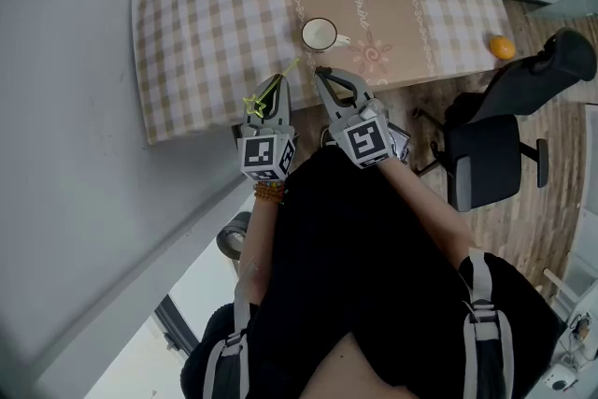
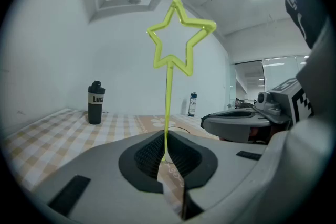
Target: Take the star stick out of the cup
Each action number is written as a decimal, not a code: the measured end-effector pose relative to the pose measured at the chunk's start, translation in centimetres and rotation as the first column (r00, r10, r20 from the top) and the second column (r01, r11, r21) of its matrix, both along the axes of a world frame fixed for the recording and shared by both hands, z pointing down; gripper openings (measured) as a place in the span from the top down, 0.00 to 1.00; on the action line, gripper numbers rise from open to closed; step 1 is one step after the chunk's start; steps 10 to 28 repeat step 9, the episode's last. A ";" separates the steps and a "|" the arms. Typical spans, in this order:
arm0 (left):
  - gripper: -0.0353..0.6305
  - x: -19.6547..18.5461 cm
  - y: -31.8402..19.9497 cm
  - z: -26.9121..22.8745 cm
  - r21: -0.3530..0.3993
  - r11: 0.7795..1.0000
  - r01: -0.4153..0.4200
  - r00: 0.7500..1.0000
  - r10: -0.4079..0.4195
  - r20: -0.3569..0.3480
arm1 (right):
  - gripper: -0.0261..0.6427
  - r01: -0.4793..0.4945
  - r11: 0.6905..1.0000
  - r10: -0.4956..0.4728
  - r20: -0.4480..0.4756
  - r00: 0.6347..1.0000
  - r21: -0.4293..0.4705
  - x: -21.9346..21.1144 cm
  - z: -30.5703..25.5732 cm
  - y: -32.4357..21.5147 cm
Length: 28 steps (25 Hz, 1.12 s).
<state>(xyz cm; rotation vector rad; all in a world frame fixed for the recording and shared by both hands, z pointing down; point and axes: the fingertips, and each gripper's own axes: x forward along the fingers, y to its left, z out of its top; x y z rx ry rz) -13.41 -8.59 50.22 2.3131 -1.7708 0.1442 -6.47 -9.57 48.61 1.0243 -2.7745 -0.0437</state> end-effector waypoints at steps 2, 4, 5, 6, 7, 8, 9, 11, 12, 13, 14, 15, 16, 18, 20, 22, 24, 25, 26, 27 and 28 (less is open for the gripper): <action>0.93 -0.2 0.0 0.1 -0.001 1.000 0.003 1.000 -0.003 -0.001 | 0.95 -0.002 1.000 0.002 0.002 1.000 -0.006 -0.1 0.1 0.0; 0.93 -0.2 -0.1 0.0 -0.002 1.000 0.003 1.000 -0.003 0.001 | 0.95 -0.002 1.000 0.002 0.001 1.000 -0.010 -0.1 0.0 -0.2; 0.93 -0.2 -0.2 0.0 -0.003 1.000 0.003 1.000 -0.003 0.002 | 0.95 -0.001 1.000 0.001 -0.001 1.000 -0.008 -0.1 0.0 -0.3; 0.93 -0.2 -0.2 0.0 -0.005 1.000 0.004 1.000 -0.004 0.002 | 0.95 0.001 1.000 -0.001 -0.003 1.000 -0.007 -0.1 0.0 -0.4; 0.93 -0.2 -0.3 0.0 -0.007 1.000 0.004 1.000 -0.004 0.002 | 0.95 0.003 1.000 -0.003 -0.004 1.000 -0.008 -0.1 0.0 -0.5; 0.93 -0.2 -0.4 0.0 -0.010 1.000 0.005 1.000 -0.005 0.003 | 0.95 0.004 1.000 -0.004 -0.004 1.000 -0.009 -0.2 0.0 -0.6; 0.93 -0.3 -0.4 0.0 -0.013 1.000 0.007 1.000 -0.007 0.003 | 0.95 0.006 1.000 -0.006 -0.004 1.000 -0.010 -0.2 0.0 -0.7; 0.93 -0.3 -0.4 0.0 -0.013 1.000 0.007 1.000 -0.007 0.003 | 0.95 0.006 1.000 -0.006 -0.004 1.000 -0.010 -0.2 0.0 -0.7; 0.93 -0.3 -0.4 0.0 -0.013 1.000 0.007 1.000 -0.007 0.003 | 0.95 0.006 1.000 -0.006 -0.004 1.000 -0.010 -0.2 0.0 -0.7; 0.93 -0.3 -0.4 0.0 -0.013 1.000 0.007 1.000 -0.007 0.003 | 0.95 0.006 1.000 -0.006 -0.004 1.000 -0.010 -0.2 0.0 -0.7; 0.93 -0.3 -0.4 0.0 -0.013 1.000 0.007 1.000 -0.007 0.003 | 0.95 0.006 1.000 -0.006 -0.004 1.000 -0.010 -0.2 0.0 -0.7; 0.93 -0.3 -0.4 0.0 -0.013 1.000 0.007 1.000 -0.007 0.003 | 0.95 0.006 1.000 -0.006 -0.004 1.000 -0.010 -0.2 0.0 -0.7; 0.93 -0.3 -0.4 0.0 -0.013 1.000 0.007 1.000 -0.007 0.003 | 0.95 0.006 1.000 -0.006 -0.004 1.000 -0.010 -0.2 0.0 -0.7; 0.93 -0.3 -0.4 0.0 -0.013 1.000 0.007 1.000 -0.007 0.003 | 0.95 0.006 1.000 -0.006 -0.004 1.000 -0.010 -0.2 0.0 -0.7; 0.93 -0.3 -0.4 0.0 -0.013 1.000 0.007 1.000 -0.007 0.003 | 0.95 0.006 1.000 -0.006 -0.004 1.000 -0.010 -0.2 0.0 -0.7; 0.93 -0.3 -0.4 0.0 -0.013 1.000 0.007 1.000 -0.007 0.003 | 0.95 0.006 1.000 -0.006 -0.004 1.000 -0.010 -0.2 0.0 -0.7; 0.93 -0.3 -0.4 0.0 -0.013 1.000 0.007 1.000 -0.007 0.003 | 0.95 0.006 1.000 -0.006 -0.004 1.000 -0.010 -0.2 0.0 -0.7; 0.93 -0.3 -0.4 0.0 -0.013 1.000 0.007 1.000 -0.007 0.003 | 0.95 0.006 1.000 -0.006 -0.004 1.000 -0.010 -0.2 0.0 -0.7; 0.93 -0.3 -0.4 0.0 -0.013 1.000 0.007 1.000 -0.007 0.003 | 0.95 0.006 1.000 -0.006 -0.004 1.000 -0.010 -0.2 0.0 -0.7; 0.93 -0.3 -0.4 0.0 -0.013 1.000 0.007 1.000 -0.007 0.003 | 0.95 0.006 1.000 -0.006 -0.004 1.000 -0.010 -0.2 0.0 -0.7; 0.93 -0.3 -0.4 0.0 -0.013 1.000 0.007 1.000 -0.007 0.003 | 0.95 0.006 1.000 -0.006 -0.004 1.000 -0.010 -0.2 0.0 -0.7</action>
